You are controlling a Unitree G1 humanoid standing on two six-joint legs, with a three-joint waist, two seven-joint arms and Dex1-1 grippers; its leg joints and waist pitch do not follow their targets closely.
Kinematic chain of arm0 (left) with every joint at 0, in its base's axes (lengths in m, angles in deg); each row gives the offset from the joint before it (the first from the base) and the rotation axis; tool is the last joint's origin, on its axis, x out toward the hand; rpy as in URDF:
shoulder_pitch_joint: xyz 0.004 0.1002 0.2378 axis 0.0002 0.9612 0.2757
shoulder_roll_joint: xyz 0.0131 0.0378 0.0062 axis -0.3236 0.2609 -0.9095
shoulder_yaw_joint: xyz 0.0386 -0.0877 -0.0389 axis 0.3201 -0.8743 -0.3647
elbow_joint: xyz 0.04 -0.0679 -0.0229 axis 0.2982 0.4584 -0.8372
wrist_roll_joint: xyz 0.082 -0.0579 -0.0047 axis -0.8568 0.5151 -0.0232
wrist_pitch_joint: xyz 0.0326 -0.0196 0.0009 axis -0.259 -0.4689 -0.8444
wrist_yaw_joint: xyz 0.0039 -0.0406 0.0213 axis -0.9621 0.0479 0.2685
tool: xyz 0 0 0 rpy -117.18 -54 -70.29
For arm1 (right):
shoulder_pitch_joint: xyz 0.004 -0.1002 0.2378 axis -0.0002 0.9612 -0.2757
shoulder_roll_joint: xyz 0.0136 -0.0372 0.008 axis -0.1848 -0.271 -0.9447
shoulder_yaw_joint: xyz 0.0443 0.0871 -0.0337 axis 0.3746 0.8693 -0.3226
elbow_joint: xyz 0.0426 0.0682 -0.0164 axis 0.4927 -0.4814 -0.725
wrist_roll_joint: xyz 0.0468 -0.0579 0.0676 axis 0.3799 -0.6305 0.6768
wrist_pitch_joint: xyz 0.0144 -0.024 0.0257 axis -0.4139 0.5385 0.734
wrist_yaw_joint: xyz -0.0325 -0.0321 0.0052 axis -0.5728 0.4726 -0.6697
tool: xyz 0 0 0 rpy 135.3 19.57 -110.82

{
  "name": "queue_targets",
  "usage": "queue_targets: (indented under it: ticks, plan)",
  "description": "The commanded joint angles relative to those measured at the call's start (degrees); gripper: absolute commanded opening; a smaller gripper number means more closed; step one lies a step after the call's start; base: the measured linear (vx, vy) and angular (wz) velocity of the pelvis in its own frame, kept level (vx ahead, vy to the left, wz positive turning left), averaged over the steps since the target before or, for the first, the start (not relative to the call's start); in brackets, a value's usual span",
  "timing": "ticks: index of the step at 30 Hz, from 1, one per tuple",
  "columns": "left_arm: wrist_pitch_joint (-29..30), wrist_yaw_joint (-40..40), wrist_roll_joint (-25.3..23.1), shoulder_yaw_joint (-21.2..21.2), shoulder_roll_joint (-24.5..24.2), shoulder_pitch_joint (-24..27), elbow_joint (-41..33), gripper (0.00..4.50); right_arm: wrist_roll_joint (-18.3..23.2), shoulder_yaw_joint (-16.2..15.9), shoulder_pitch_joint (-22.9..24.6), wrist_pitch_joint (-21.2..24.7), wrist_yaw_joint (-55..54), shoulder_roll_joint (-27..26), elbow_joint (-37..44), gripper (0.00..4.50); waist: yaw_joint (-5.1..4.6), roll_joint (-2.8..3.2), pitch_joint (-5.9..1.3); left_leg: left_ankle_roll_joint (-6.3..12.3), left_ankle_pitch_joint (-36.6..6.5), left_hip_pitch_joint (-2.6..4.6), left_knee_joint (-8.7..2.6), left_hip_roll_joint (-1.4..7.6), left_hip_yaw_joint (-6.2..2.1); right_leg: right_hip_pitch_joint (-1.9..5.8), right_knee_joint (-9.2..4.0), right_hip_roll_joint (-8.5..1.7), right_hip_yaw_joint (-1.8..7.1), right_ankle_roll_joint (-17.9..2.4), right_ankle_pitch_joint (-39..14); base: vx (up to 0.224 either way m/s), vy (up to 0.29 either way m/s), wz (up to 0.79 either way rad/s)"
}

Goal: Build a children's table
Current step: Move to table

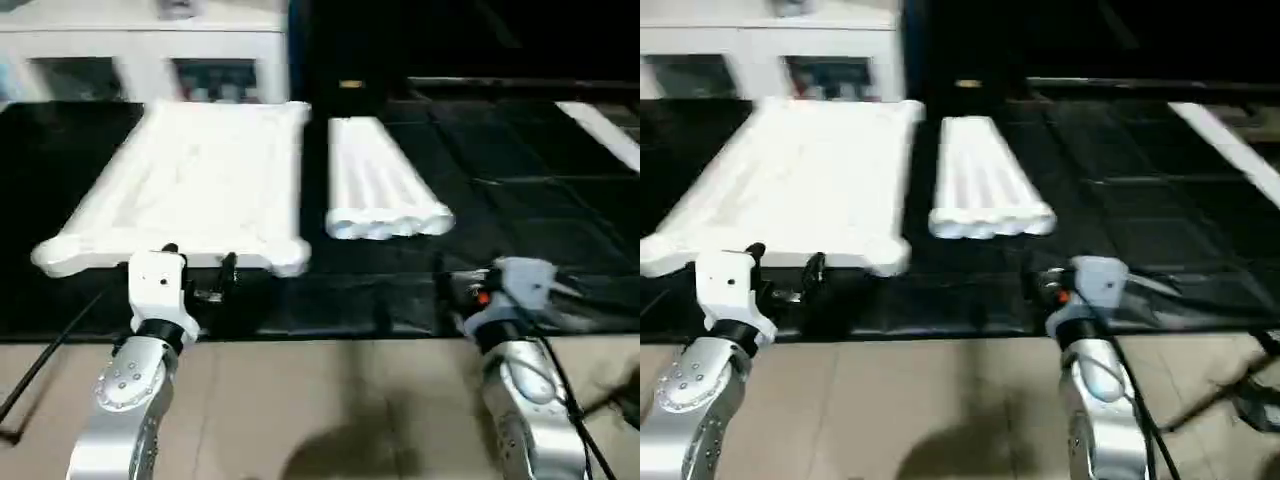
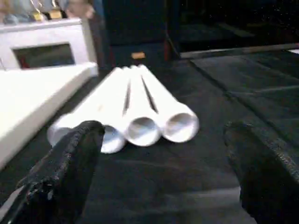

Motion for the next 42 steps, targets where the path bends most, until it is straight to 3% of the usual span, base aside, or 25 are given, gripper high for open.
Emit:
queue_targets:
  ticks: [1,2,3,4,5,6,7,8,9,10,11,12,13,15,17,18,19,31,33,34,36,38,40,41,42]
  plan:
    - [0.6,0.3,0.5,-0.2,-0.1,0.0,0.2,4.5,1.3,0.7,-0.8,0.3,-1.0,-0.5,1.9,4.37,-1.64,1.58,-3.33,22.85,6.6,4.79,-5.24,3.03,-2.18,-1.84,-0.63,0.69,-1.38,-11.3,-0.4,-0.006,0.178,0.07]
    - [0.7,0.3,0.6,-0.1,-0.1,-0.1,0.2,4.5,0.9,0.8,-0.8,0.6,-1.6,-0.4,1.9,4.37,-2.88,1.49,-2.69,28.09,10.1,5.82,-6.16,3.35,-2.22,-4.04,2.61,2.75,-3.82,-7.6,-2.5,-0.018,0.194,0.03]
    - [0.7,0.3,0.6,-0.1,-0.1,-0.1,0.2,4.5,0.9,0.8,-0.8,0.6,-1.6,-0.4,1.9,4.37,-3.0,1.44,-2.53,29.82,11.5,5.29,-6.69,3.68,-2.4,-4.07,3.86,2.7,-4.46,-5.1,-3.0,-0.044,0.168,0.06]
    - [0.7,0.2,0.6,-0.1,-0.1,-0.1,0.2,4.5,1.7,1.0,-0.8,1.0,-1.4,-0.7,1.8,4.37,-2.67,-0.11,-1.98,27.65,6.7,3.08,-7.33,4.14,-1.12,-3.62,2.03,-0.22,-3.68,-0.1,-2.4,-0.044,0.168,0.06]
    - [0.9,0.2,0.7,0.0,0.0,-0.2,0.2,4.5,2.0,1.1,-0.7,0.9,-1.8,-0.9,1.9,4.37,-2.17,-1.16,-1.83,23.16,-0.3,1.69,-6.35,2.79,0.43,-3.17,-1.55,-3.04,-1.86,-0.3,-3.9,-0.081,0.133,0.04]
    - [0.9,0.2,0.7,0.0,0.0,-0.3,0.2,4.5,3.1,1.3,-0.8,0.7,-1.3,-1.3,1.8,4.37,-1.38,-2.34,-2.16,18.26,-7.7,1.26,-2.67,1.48,0.82,-2.73,-5.04,-7.99,2.26,-1.4,-8.8,-0.055,0.156,0.05]
    - [1.0,0.2,0.7,0.0,0.1,-0.4,0.1,4.5,4.0,1.3,-0.8,0.8,-0.8,-1.6,1.9,4.37,-0.53,-1.77,-2.1,5.74,-10.8,-3.65,7.54,3.94,-6.58,1.76,-8.86,-20.93,10.19,-8.1,-20.5,-0.055,0.156,0.05]
    - [1.0,0.1,0.6,0.0,0.1,-0.4,0.1,4.5,3.6,1.1,-0.8,0.4,-0.8,-1.5,1.8,4.37,-1.13,-1.25,-1.98,2.55,-9.6,-4.34,7.9,3.43,-7.93,2.25,-8.35,-19.69,8.21,-9.7,-22.7,-0.041,0.186,-0.25]
    - [1.0,0.1,0.6,0.0,0.1,-0.4,0.1,4.5,3.5,1.0,-0.8,0.3,-0.8,-1.4,1.8,4.37,-1.66,-1.29,-0.72,-0.52,-10.6,-3.36,2.64,2.02,-7.44,1.22,-7.98,-12.27,2.65,-11.4,-30.7,-0.076,0.207,-0.44]
    - [1.1,0.1,0.5,0.1,0.2,-0.4,-0.1,4.5,2.7,0.5,-0.8,-0.7,-0.5,-0.9,1.4,4.37,-1.72,-0.6,-1.31,0.29,-10.6,-2.18,-0.54,1.13,-6.56,1.36,-7.36,-8.62,1.07,-12.4,-31.1,-0.076,0.207,-0.44]
    - [0.8,0.1,0.1,0.2,0.0,-0.4,-0.2,4.5,3.0,0.9,-0.9,-0.8,-0.5,-1.0,1.1,4.37,-3.82,0.38,-0.31,4.77,-20.0,2.59,-5.05,1.07,-4.83,-3.57,-4.61,-0.37,-2.65,-9.8,-28.9,-0.117,0.221,0.04]
    - [0.6,0.0,-0.1,0.3,-0.1,-0.3,-0.2,4.5,3.2,1.1,-0.9,-0.8,-0.5,-1.1,0.9,4.37,-5.51,1.49,-0.76,4.01,-26.8,3.26,-6.71,1.43,-5.24,-3.77,-1.49,2.07,-3.69,-8.8,-23.7,-0.116,0.251,0.22]
    - [0.6,0.0,-0.4,0.3,-0.1,-0.3,-0.3,4.5,3.1,1.4,-1.1,-0.9,-0.9,-1.2,0.6,4.37,-6.15,2.67,-1.03,0.93,-33.9,2.66,-10.04,2.31,-5.95,-2.19,4.33,3.17,-4.78,-6.7,-9.7,-0.116,0.251,0.22]
    - [1.5,-0.3,-0.4,0.3,0.1,-0.3,-0.5,4.5,2.5,2.1,-2.0,2.7,-2.8,-0.8,-0.6,4.37,-6.13,2.5,-0.64,-0.05,-32.2,3.28,-10.73,3.37,-7.43,-1.36,3.02,1.56,-5.15,-5.9,0.7,-0.081,0.207,-0.07]
    - [1.8,-0.3,-0.7,0.5,0.0,-0.2,-0.6,4.5,3.6,1.9,-1.9,4.2,-1.4,-0.1,-0.3,4.37,-5.68,0.68,-0.71,-5.76,-36.9,2.89,-10.43,4.36,-8.04,0.09,0.16,-1.79,-3.02,-5.4,0.0,-0.075,0.153,-0.04]
    - [1.0,-0.3,-1.0,0.7,-0.1,-0.2,-0.6,4.5,4.7,1.2,-1.6,5.0,0.8,0.7,0.2,4.37,-4.76,-0.35,-0.71,-9.35,-39.0,3.2,-8.15,3.65,-6.52,-1.25,-3.06,-4.46,-0.12,-6.9,-10.6,-0.068,0.104,0.08]
    - [0.3,-0.8,-1.1,0.7,0.1,-0.1,-0.5,4.5,3.5,0.0,-1.3,4.9,1.8,1.9,0.7,4.37,-5.11,-0.8,-0.79,-9.03,-36.8,2.32,-6.95,3.51,-6.53,-0.69,-5.02,-6.35,0.95,-8.1,-24.6,-0.068,0.104,0.08]
    - [0.9,-3.2,-1.1,-0.3,2.0,-0.6,-0.9,4.5,6.7,-0.8,-1.3,10.9,2.4,1.9,2.9,4.37,-5.15,-0.25,-0.24,-11.48,-41.3,2.19,-8.51,3.65,-6.9,-1.26,-5.2,-5.29,0.21,-6.0,-22.7,-0.025,0.036,-0.03]
    - [0.9,-3.2,-1.2,-0.2,1.9,-0.6,-1.0,4.5,6.5,-1.0,-1.3,10.8,2.6,2.2,3.0,4.37,-5.41,0.12,-0.33,-14.78,-43.2,2.65,-9.32,4.7,-8.13,-0.96,-4.21,-3.14,-0.44,-4.9,-17.7,0.0,0.0,0.0]
    - [0.9,-3.2,-1.4,-0.1,1.8,-0.6,-1.0,4.5,5.7,-1.2,-1.3,10.3,2.5,2.5,2.9,4.37,-5.84,0.7,-0.31,-16.99,-45.4,2.7,-11.16,6.49,-9.47,-0.46,-2.04,-1.01,-1.57,-3.5,-9.9,0.0,0.0,0.0]
    - [0.9,-3.1,-1.4,0.0,1.8,-0.5,-1.0,4.5,3.3,-1.5,-1.5,8.2,1.9,3.2,2.3,4.37,-5.74,1.15,-0.36,-16.11,-45.5,2.47,-13.17,8.67,-10.79,-0.29,0.77,-0.2,-2.0,-2.4,-6.2,-0.004,-0.034,0.03]
    - [0.3,-3.2,-1.3,0.0,2.0,-0.4,-0.9,4.5,4.2,-1.4,-1.8,7.2,3.3,3.3,2.0,4.37,-4.86,1.29,-0.27,-9.8,-41.3,2.46,-15.14,11.15,-10.48,-1.41,5.46,0.93,-2.23,-1.7,-4.4,-0.005,-0.102,0.09]
    - [1.6,-3.2,-0.3,-0.4,2.5,-0.5,-0.9,4.5,3.8,-0.9,-1.9,7.5,1.9,2.9,2.2,4.37,-4.72,0.56,-1.05,-2.82,-35.0,3.08,-12.75,8.71,-8.92,-1.27,2.86,-0.27,-0.76,-3.3,-5.2,0.011,-0.202,0.14]
    - [1.7,-3.2,-0.4,-0.3,2.5,-0.6,-0.8,4.5,4.6,-0.4,-2.0,8.1,1.2,2.3,2.5,4.37,-4.7,-1.17,-1.72,0.9,-28.4,2.62,-9.94,4.63,-7.2,-0.62,-2.07,-1.96,0.81,-7.5,-6.4,0.012,-0.268,0.04]
    - [1.7,-3.2,-0.5,-0.3,2.4,-0.6,-0.8,4.5,5.0,-0.2,-2.0,8.4,1.0,2.0,2.7,4.37,-4.02,-0.57,-1.1,0.54,-26.1,1.23,-6.78,1.97,-4.63,-0.76,-5.96,-5.24,1.63,-13.3,-11.5,-0.005,-0.252,-0.09]
